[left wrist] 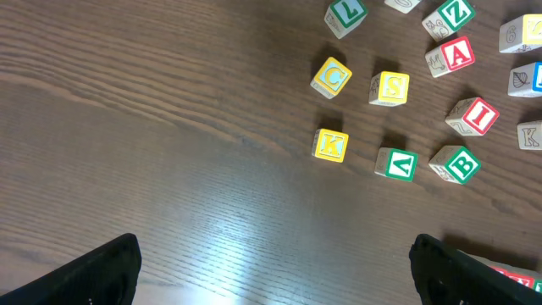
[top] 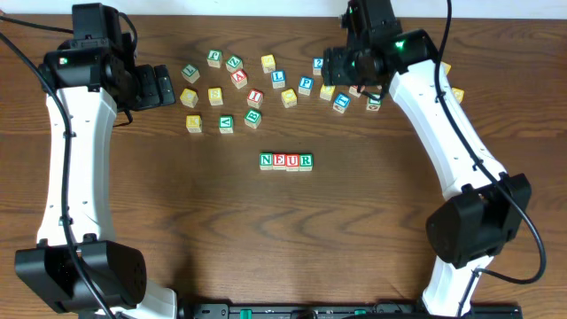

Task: Spell out NEURIPS
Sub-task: 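Raise the right gripper up and back to the right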

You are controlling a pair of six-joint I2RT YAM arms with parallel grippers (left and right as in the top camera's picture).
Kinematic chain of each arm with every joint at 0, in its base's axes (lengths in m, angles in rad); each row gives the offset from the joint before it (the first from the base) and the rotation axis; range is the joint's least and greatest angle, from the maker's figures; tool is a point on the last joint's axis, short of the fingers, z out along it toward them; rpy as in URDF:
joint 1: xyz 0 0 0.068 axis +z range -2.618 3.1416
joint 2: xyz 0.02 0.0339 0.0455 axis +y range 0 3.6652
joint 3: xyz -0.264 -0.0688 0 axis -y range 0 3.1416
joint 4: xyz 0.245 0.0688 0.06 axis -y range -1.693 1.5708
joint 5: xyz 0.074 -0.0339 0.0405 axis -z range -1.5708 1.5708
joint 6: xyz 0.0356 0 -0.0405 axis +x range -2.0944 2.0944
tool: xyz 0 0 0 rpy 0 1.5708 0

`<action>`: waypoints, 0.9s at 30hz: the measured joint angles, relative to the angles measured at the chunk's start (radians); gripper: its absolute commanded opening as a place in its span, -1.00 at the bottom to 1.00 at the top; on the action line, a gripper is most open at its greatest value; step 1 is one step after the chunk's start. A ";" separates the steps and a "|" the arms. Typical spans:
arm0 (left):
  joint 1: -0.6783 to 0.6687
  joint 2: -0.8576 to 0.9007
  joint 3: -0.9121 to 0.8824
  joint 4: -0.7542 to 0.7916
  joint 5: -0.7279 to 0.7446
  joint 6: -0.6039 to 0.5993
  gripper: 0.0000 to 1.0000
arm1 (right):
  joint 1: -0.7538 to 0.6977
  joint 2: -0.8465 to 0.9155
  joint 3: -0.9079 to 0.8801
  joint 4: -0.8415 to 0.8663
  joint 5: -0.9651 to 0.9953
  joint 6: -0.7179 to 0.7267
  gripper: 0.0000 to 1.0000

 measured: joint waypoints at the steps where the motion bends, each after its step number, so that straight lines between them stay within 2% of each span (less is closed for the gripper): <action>1: 0.000 0.000 0.000 0.000 0.000 0.000 1.00 | 0.000 0.010 0.016 0.007 0.000 -0.001 0.35; 12: 0.000 0.000 0.000 0.000 0.000 0.000 1.00 | 0.037 0.215 0.236 0.005 -0.011 -0.031 0.33; 21: 0.000 0.000 0.000 0.000 0.000 0.000 1.00 | 0.100 0.240 0.248 0.001 0.019 -0.040 0.34; 27: 0.000 0.000 0.000 0.000 0.000 0.000 1.00 | 0.096 0.240 0.248 -0.070 0.043 0.005 0.30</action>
